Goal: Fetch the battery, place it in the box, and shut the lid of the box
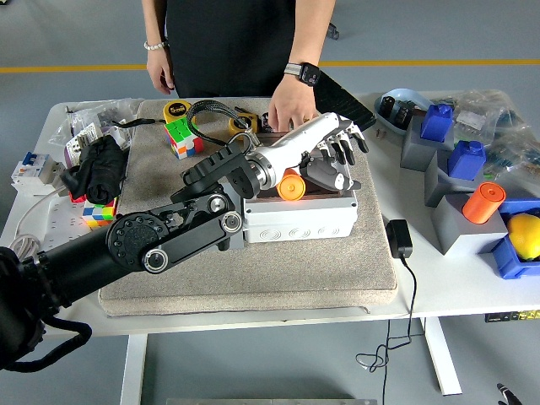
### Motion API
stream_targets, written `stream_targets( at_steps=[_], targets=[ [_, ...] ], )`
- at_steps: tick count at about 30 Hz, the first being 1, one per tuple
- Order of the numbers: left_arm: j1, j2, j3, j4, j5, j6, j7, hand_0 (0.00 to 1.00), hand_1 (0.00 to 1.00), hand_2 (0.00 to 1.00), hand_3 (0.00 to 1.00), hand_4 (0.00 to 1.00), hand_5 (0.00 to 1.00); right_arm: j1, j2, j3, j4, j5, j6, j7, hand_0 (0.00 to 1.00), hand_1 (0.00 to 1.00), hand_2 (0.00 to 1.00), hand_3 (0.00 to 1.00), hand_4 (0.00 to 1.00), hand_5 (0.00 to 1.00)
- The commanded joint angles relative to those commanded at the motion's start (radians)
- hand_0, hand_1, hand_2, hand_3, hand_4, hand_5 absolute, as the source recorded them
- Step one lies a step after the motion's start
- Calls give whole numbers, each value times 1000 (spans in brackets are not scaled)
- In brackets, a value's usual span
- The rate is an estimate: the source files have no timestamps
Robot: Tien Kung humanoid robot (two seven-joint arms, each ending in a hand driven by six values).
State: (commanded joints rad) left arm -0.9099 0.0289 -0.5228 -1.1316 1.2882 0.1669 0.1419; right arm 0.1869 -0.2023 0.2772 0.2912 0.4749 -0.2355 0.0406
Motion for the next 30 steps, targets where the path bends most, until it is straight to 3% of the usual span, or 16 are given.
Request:
stream_targets(
  at_steps=[2, 3, 6, 11, 21, 26, 30],
  targets=[
    [8, 7, -20, -13, -5, 1, -5, 313, 456, 451, 530, 972, 39, 0, 0, 1, 0, -1, 0, 0, 666, 639, 647, 538, 883, 445],
    [12, 9, -28, -19, -7, 3, -7, 377, 500, 515, 552, 959, 91, 0, 0, 1, 0, -2, 0, 0, 667, 640, 646, 538, 881, 443],
    [34, 26, -68, -49, 1, -4, 6, 377, 500, 515, 552, 959, 91, 0, 1, 0, 0, -1, -1, 0, 667, 640, 646, 538, 881, 443],
    [88, 82, -107, -93, 13, -31, 44, 375, 524, 543, 542, 968, 162, -1, 1, 4, 0, -4, -1, 1, 666, 640, 646, 537, 881, 442],
    [188, 199, -121, -181, 10, -46, 58, 390, 550, 556, 540, 958, 194, -3, 1, 18, 0, -13, 3, 2, 663, 640, 646, 538, 881, 442],
    [219, 238, -111, -190, 10, -44, 52, 390, 550, 556, 540, 958, 194, -2, 1, 22, 1, -18, 3, 3, 663, 640, 646, 538, 881, 442],
    [224, 248, -98, -190, 11, -41, 49, 388, 542, 560, 544, 958, 194, -1, 0, 21, 2, -17, 3, 4, 664, 639, 646, 538, 881, 442]
  ],
)
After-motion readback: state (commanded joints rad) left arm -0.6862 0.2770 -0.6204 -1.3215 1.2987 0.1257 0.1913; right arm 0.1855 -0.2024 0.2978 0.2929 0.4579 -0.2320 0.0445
